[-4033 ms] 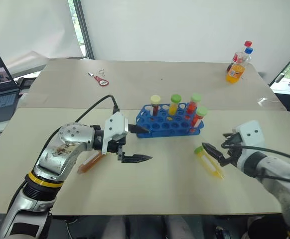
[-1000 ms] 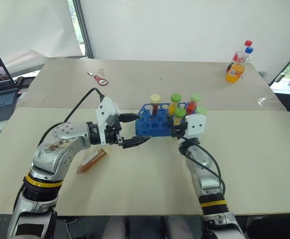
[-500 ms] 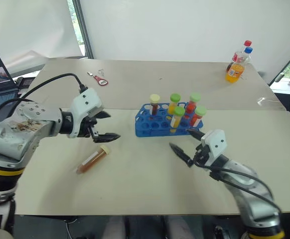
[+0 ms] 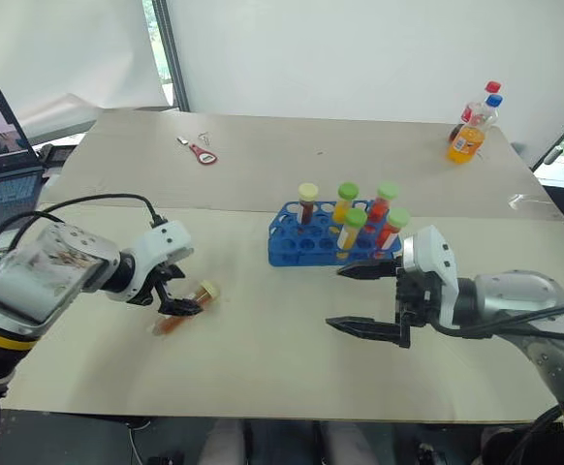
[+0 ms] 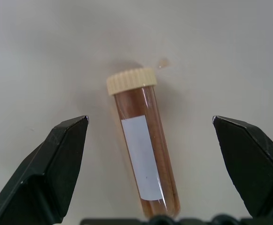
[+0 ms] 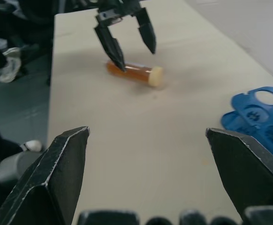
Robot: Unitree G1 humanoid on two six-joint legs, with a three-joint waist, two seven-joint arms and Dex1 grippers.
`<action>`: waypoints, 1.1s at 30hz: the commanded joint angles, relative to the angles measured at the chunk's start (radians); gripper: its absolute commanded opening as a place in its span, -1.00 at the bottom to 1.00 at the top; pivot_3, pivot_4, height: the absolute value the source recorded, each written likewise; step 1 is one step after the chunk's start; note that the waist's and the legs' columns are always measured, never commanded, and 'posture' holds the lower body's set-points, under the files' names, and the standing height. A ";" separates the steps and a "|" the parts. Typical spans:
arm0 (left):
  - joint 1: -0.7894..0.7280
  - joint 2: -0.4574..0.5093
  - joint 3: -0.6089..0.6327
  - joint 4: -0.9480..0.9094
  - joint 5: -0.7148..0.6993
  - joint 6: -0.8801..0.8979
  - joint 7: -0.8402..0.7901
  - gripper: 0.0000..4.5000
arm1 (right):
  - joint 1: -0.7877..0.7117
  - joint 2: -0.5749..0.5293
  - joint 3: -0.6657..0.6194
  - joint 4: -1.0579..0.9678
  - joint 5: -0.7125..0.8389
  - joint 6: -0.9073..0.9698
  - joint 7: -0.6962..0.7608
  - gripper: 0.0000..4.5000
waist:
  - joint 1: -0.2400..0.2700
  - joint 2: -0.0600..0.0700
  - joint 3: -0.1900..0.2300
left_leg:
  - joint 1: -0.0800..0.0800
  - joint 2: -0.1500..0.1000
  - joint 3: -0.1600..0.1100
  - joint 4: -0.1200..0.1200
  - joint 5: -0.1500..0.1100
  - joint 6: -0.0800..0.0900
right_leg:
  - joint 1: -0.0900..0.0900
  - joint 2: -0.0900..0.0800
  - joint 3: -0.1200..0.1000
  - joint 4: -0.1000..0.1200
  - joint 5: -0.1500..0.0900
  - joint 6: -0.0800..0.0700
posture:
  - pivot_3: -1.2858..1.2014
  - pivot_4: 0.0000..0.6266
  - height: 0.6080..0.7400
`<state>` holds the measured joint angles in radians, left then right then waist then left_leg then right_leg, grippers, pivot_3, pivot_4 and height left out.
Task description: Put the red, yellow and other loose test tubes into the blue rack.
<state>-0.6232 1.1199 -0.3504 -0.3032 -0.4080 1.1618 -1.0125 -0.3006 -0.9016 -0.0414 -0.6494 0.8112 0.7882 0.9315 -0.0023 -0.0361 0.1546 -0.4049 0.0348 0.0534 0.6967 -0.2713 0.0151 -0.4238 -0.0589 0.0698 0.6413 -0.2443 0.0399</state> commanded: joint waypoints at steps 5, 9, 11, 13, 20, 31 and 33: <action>-0.080 -0.059 -0.078 0.094 0.079 0.017 0.013 1.00 | 0.027 -0.036 -0.025 -0.025 -0.001 -0.036 0.059 0.95 | 0.005 0.000 0.000 | -0.001 0.000 0.000 0.002 0.000 0.000 | 0.000 0.000 0.000 0.000 0.000 0.000 | 0.03 -0.52 1.00; -0.100 -0.074 -0.121 0.131 0.116 -0.004 0.003 1.00 | 0.043 -0.034 -0.036 -0.023 -0.011 -0.052 0.063 0.95 | 0.006 -0.001 0.000 | -0.001 0.000 0.000 0.002 0.000 0.000 | 0.000 0.000 0.000 0.000 0.000 0.000 | 0.03 -0.52 1.00; -0.100 -0.076 -0.141 0.136 0.131 -0.024 -0.013 1.00 | 0.053 -0.035 -0.048 -0.027 -0.008 -0.053 0.061 0.95 | 0.007 0.000 0.000 | -0.001 0.000 0.000 0.003 0.000 0.000 | 0.000 0.000 0.000 0.001 0.000 0.000 | 0.03 -0.52 1.00; -0.097 -0.085 -0.151 0.143 0.146 -0.043 -0.017 0.76 | 0.089 -0.036 -0.064 -0.026 -0.019 -0.074 0.074 0.97 | 0.009 0.000 0.000 | 0.000 0.000 0.000 0.003 0.000 0.000 | 0.000 0.000 0.000 0.001 0.000 0.000 | 0.03 -0.52 1.00; -0.072 -0.108 -0.150 0.164 0.181 -0.061 -0.030 -0.57 | 0.220 -0.043 -0.137 0.010 -0.072 -0.180 0.137 0.97 | 0.014 0.000 0.000 | -0.001 -0.001 0.000 0.004 0.000 0.000 | 0.002 0.000 0.000 0.001 0.000 0.000 | 0.03 -0.52 1.00; -0.144 -0.303 0.122 0.242 0.038 -0.311 -0.095 -0.61 | 0.413 -0.048 -0.316 0.123 -0.174 -0.355 0.230 0.97 | 0.026 -0.001 0.000 | -0.004 -0.001 -0.001 0.010 0.000 0.001 | 0.002 0.000 -0.001 0.002 0.000 0.001 | 0.03 -0.52 1.00; -0.184 -0.437 0.197 0.277 -0.007 -0.358 -0.031 -0.61 | 0.395 -0.031 -0.299 0.038 -0.168 -0.306 0.130 0.97 | 0.025 -0.001 0.000 | -0.004 -0.001 -0.001 0.011 0.000 0.001 | 0.003 0.000 0.000 0.002 0.000 0.002 | 0.03 -0.52 1.00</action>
<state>-0.7711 0.7159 -0.2127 -0.0221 -0.3741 0.8484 -1.0739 0.1093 -0.9370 -0.3162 -0.5439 0.6328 0.4746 1.1062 0.0229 -0.0369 0.1548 -0.4091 0.0339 0.0519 0.7095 -0.2716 0.0162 -0.4211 -0.0593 0.0695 0.6444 -0.2439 0.0420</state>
